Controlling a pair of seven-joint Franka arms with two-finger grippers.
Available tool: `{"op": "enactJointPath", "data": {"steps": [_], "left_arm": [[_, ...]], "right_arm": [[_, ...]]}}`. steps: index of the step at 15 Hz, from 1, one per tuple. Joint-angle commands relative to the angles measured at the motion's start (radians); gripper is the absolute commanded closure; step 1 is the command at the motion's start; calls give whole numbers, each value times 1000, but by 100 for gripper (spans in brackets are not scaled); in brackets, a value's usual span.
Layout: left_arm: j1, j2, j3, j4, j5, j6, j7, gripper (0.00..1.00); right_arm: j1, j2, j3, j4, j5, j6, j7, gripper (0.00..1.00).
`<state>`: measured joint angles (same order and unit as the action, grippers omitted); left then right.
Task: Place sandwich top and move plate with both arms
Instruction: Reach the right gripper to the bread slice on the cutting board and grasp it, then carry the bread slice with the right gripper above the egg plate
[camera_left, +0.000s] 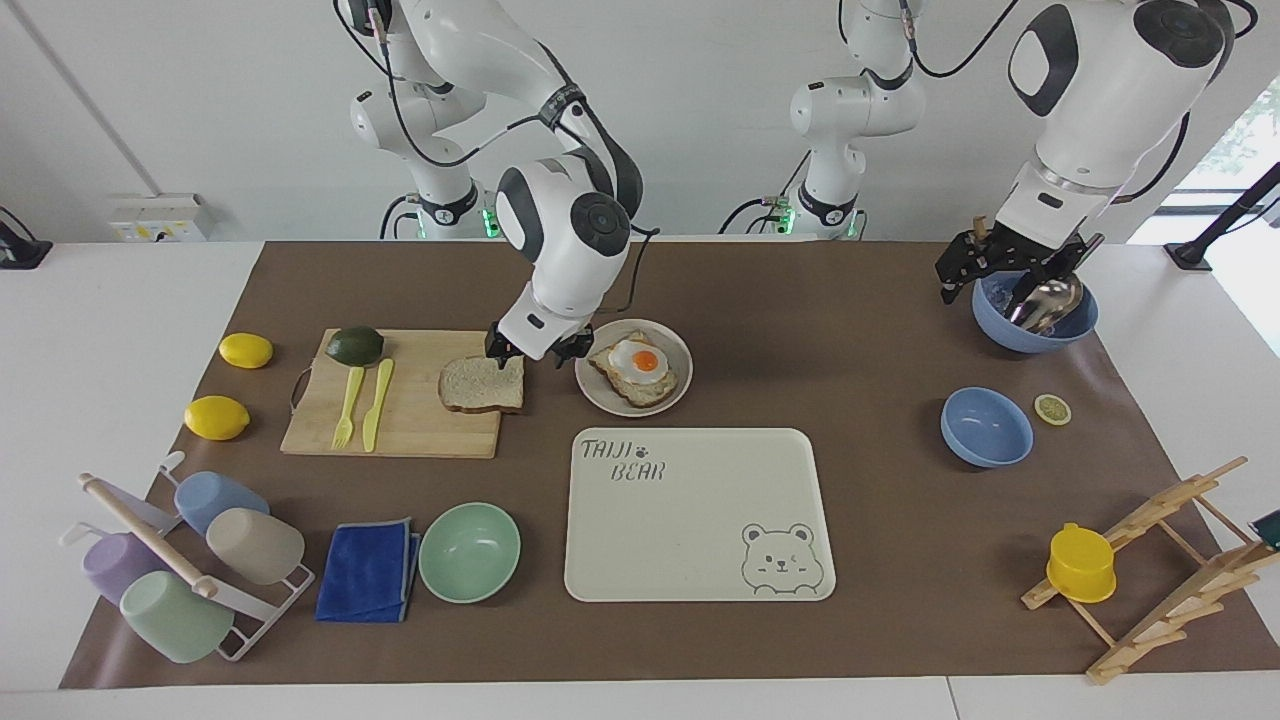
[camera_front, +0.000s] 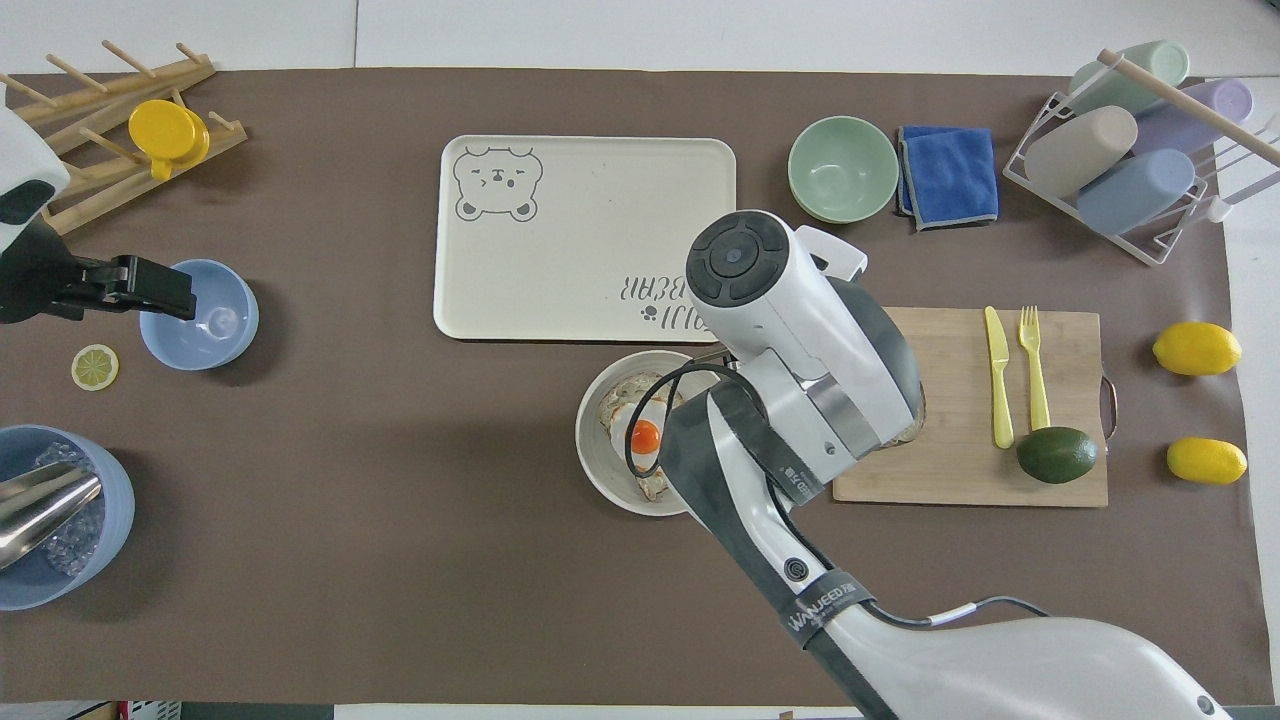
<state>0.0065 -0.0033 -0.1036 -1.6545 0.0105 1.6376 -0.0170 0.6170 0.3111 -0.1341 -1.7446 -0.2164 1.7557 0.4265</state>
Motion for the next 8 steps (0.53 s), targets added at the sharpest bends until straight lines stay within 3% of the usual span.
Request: {"op": "enactJointPath", "data": {"steps": [1,8], "left_arm": [[9,-12,-5,-2,17,-10,5,0],[9,-12,-5,-2,16,-10,5,0]], "right_arm": [[-17,0,7,-104,0,88,61,18],[-49,-9,7,-211,8,162,69,20]]}}
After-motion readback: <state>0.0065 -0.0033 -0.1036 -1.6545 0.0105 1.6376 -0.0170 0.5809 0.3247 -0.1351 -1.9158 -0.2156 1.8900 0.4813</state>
